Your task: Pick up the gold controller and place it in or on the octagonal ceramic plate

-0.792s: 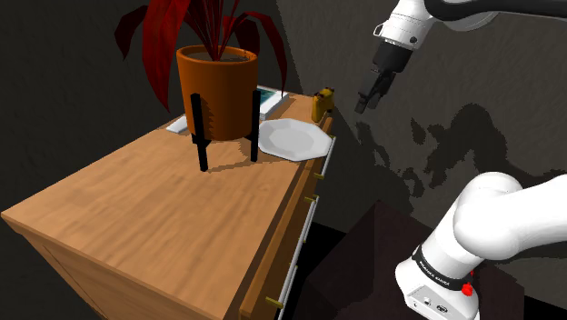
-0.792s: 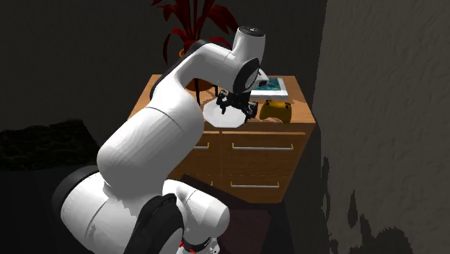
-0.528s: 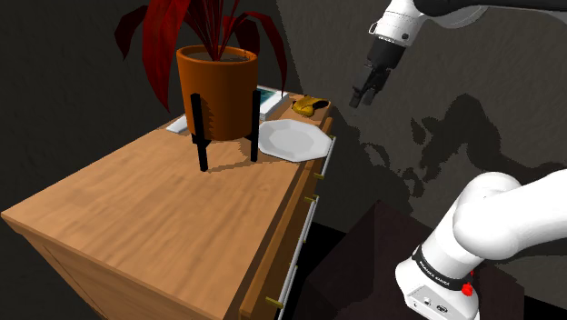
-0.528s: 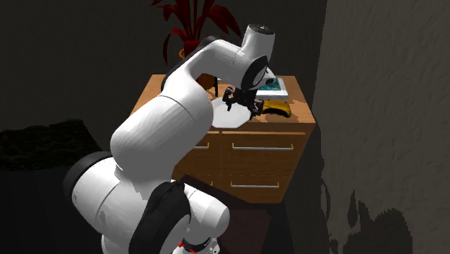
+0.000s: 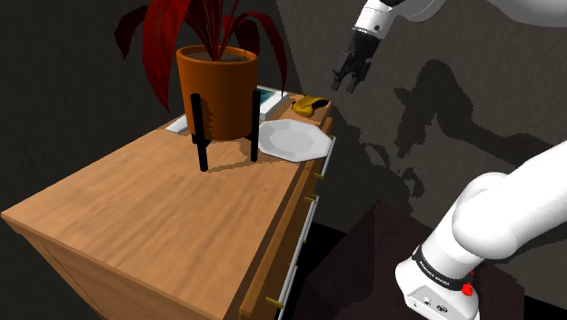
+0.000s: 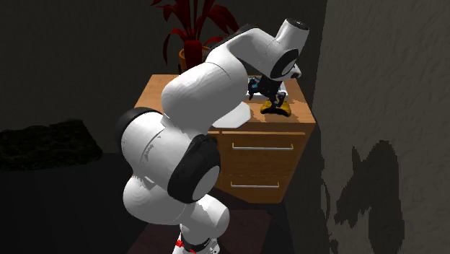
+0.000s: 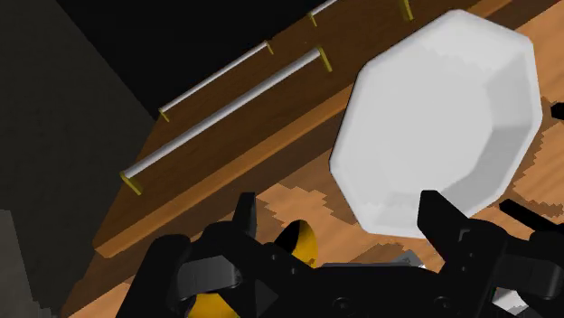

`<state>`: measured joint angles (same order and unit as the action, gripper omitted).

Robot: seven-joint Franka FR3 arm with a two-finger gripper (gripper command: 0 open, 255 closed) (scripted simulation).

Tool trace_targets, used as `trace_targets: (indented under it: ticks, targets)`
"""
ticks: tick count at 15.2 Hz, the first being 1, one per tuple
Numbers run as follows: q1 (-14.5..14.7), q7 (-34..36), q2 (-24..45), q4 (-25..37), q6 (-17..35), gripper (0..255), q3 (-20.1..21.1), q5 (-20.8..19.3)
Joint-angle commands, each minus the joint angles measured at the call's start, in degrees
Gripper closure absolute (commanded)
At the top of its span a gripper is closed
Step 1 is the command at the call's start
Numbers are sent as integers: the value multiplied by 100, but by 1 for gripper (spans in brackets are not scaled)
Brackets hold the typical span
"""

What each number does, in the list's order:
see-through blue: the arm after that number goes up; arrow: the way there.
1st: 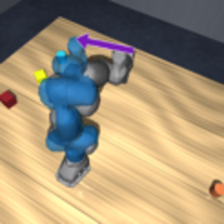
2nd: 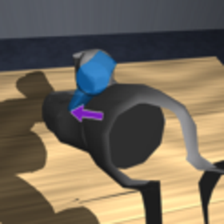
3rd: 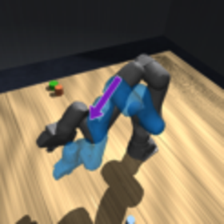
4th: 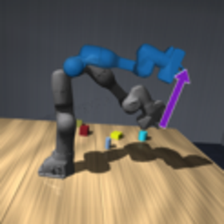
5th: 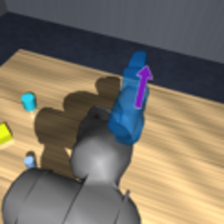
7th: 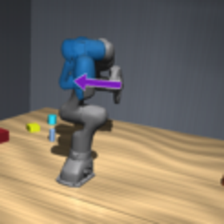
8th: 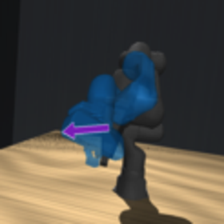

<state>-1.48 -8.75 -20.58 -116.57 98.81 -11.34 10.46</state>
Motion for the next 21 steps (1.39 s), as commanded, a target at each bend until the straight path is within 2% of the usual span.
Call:
trace_targets:
  ticks: [1, 5, 6, 13, 21]
  targets:
    - [-16, -21, 453, 391, 5, 0, -131, 155]
    - [-109, -129, 1385, 1311, -150, 0, -423, 527]
    - [-118, -134, 1425, 1352, -159, 0, -431, 545]
    - [-60, -155, 1404, 770, 421, 0, -347, 576]
    - [-60, -155, 1404, 770, 420, 0, -347, 576]
